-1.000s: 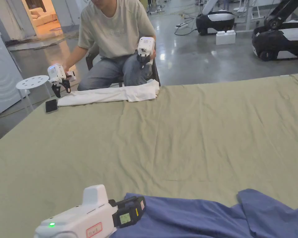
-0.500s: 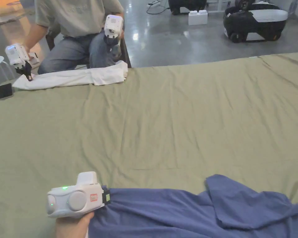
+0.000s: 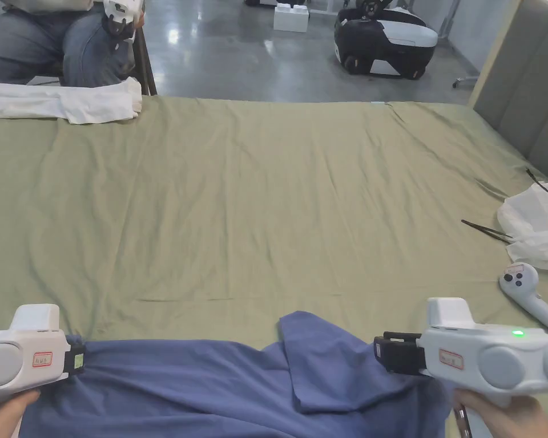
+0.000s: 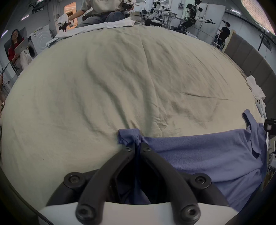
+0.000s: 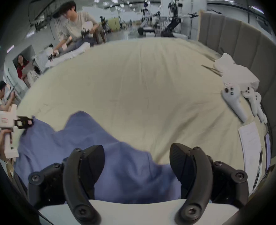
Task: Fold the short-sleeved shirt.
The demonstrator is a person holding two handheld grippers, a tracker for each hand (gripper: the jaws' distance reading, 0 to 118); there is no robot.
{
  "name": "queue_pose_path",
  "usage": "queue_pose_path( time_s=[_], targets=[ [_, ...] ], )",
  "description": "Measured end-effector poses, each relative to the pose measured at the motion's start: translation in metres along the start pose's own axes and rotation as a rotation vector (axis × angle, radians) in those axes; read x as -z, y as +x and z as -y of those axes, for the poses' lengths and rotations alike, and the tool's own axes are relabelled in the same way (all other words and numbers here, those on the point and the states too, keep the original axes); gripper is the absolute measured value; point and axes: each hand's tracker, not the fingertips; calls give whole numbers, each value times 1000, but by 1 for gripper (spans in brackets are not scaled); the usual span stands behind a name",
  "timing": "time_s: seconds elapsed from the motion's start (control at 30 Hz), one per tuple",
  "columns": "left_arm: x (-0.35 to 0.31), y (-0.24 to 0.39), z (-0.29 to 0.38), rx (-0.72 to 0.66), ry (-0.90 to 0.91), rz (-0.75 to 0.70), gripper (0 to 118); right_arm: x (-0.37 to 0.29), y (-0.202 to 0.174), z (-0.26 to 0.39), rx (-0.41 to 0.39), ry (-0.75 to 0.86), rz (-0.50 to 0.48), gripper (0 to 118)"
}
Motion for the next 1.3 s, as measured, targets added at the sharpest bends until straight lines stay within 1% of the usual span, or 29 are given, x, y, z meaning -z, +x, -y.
queue_pose_path(
  time_s=[0.03, 0.07, 0.13, 0.17, 0.2, 0.23, 0.27, 0.33, 0.4, 0.43, 0.53, 0.67, 0.73, 0.87, 0.93, 1.03, 1.1, 1.2, 1.3],
  targets=[
    [1, -2, -2, 1, -1, 0, 2, 11, -1, -3, -26, -30, 10, 74],
    [1, -2, -2, 0, -3, 0, 2, 22, -2, -6, -50, -73, 22, 74],
    [-1, -2, -2, -3, -7, 3, 2, 37, -6, -7, -95, -124, 4, 71],
    [0, -4, -4, -6, -8, 7, 2, 39, -8, -7, -117, -127, 8, 71],
    [0, -5, -4, -10, -7, 10, 2, 36, -8, -7, -114, -109, 14, 69],
    [-1, -5, -3, -12, -6, 12, 2, 30, -9, -6, -115, -106, 7, 61],
    [-2, -5, -2, -13, -4, 12, 2, 26, -8, -6, -120, -97, -11, 45],
    [-2, -5, -3, -16, 0, 10, 2, 22, -7, -6, -115, -86, -15, 4],
    [-9, -6, -4, -27, 7, 18, 2, 13, -7, -4, -91, -67, -39, 4],
    [-16, -9, -6, -29, 27, 32, 1, 5, -8, -4, -91, -43, -32, 4],
    [-65, -14, -3, -46, 186, 91, 0, -35, -10, -7, -68, 88, -65, 4],
    [-162, -22, -5, -48, 378, 198, 0, -108, -16, -20, -56, 264, -116, 4],
    [-207, -27, -9, -27, 483, 203, 0, -143, -19, -28, -53, 354, -118, 4],
    [-289, -38, -29, -36, 629, 230, 0, -204, -18, -54, 11, 506, -133, 4],
    [-322, -43, -40, -32, 703, 213, 0, -232, -24, -70, 10, 572, -141, 4],
    [-360, -44, -59, -9, 805, 166, 0, -265, -33, -96, -7, 660, -125, 4],
    [-383, -44, -72, -3, 865, 158, 0, -285, -39, -115, -2, 709, -132, 4],
    [-406, -41, -91, -3, 928, 133, 0, -311, -52, -142, -5, 783, -98, 4],
    [-420, -36, -112, 3, 976, 112, 0, -329, -59, -173, -4, 841, -89, 4]
  ],
)
